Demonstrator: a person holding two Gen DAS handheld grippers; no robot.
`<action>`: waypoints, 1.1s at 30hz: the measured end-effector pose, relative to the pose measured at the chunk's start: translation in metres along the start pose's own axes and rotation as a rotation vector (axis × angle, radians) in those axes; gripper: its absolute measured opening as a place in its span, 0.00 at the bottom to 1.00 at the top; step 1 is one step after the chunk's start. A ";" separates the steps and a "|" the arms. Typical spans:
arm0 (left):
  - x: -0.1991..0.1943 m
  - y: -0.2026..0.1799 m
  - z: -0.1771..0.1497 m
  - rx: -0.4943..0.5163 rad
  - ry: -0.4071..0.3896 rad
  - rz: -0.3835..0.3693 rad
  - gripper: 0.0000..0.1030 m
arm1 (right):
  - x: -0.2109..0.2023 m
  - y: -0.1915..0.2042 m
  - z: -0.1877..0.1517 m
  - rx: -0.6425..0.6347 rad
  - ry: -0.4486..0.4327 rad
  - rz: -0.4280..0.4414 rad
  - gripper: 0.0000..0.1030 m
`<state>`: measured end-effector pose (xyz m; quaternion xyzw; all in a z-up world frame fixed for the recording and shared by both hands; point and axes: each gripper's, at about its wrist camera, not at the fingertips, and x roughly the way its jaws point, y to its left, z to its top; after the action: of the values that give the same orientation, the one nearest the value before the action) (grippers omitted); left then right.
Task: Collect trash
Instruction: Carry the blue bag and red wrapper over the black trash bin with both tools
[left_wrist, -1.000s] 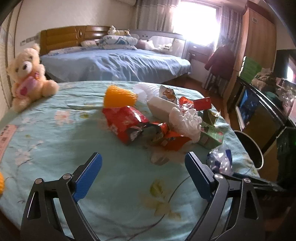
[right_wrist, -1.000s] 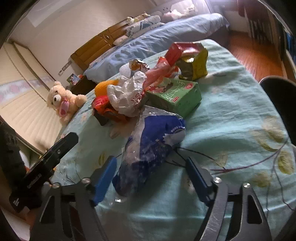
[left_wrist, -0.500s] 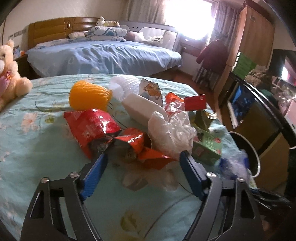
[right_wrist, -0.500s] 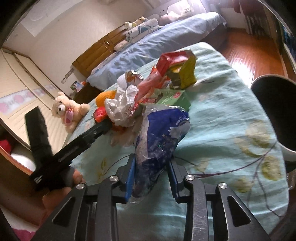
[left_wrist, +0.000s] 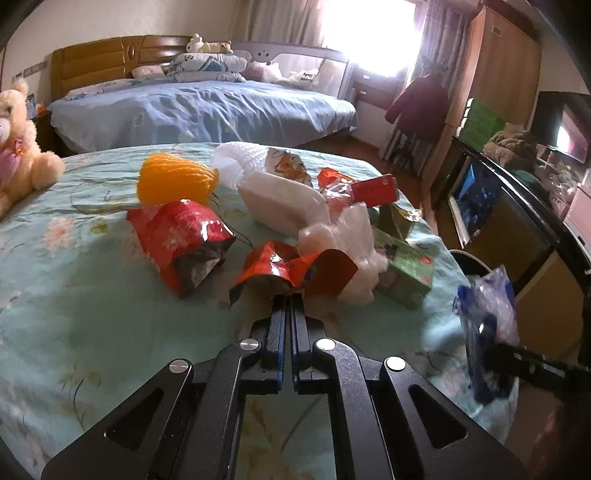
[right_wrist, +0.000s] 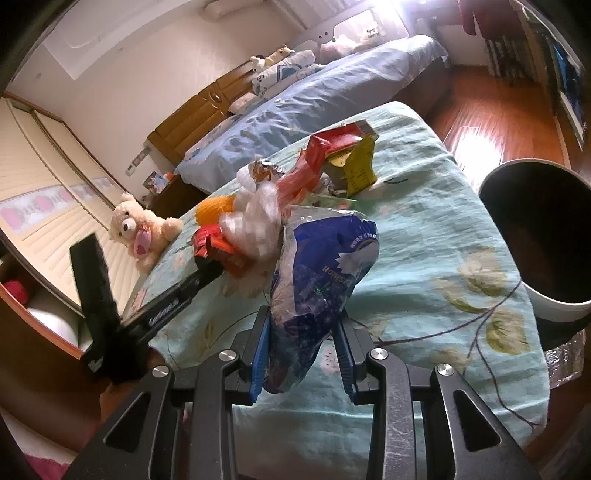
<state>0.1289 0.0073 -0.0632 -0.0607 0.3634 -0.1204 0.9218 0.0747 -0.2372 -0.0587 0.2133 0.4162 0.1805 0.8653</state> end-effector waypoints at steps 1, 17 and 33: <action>-0.002 -0.001 -0.002 0.002 -0.002 0.001 0.01 | -0.002 -0.002 0.000 0.002 -0.002 0.001 0.32; -0.051 -0.063 -0.017 0.104 -0.049 -0.107 0.01 | -0.038 -0.038 -0.006 0.027 -0.067 -0.068 0.32; -0.018 -0.150 -0.008 0.233 0.008 -0.234 0.01 | -0.065 -0.102 0.007 0.085 -0.125 -0.200 0.32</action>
<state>0.0836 -0.1324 -0.0276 0.0053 0.3411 -0.2684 0.9009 0.0557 -0.3566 -0.0653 0.2179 0.3877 0.0618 0.8935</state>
